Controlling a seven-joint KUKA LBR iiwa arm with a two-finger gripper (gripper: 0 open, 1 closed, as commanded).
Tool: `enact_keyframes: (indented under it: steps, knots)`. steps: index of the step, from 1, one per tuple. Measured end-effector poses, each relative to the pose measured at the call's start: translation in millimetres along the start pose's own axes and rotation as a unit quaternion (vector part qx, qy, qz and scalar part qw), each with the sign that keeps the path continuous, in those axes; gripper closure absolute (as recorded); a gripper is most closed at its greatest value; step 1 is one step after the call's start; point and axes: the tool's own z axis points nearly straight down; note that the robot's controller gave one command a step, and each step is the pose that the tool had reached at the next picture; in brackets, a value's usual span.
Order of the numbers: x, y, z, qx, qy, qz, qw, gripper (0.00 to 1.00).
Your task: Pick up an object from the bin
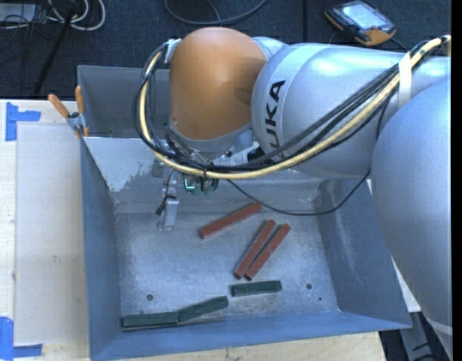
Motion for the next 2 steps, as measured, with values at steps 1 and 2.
enact_keyframes:
  steps: [1,2]
  knots:
    - [-1.8,-1,-5,-0.001,-0.0040,0.002,1.0000,0.00]
    - [-8.4,-4,79,-0.002,-0.0060,-0.007,1.0000,0.00]
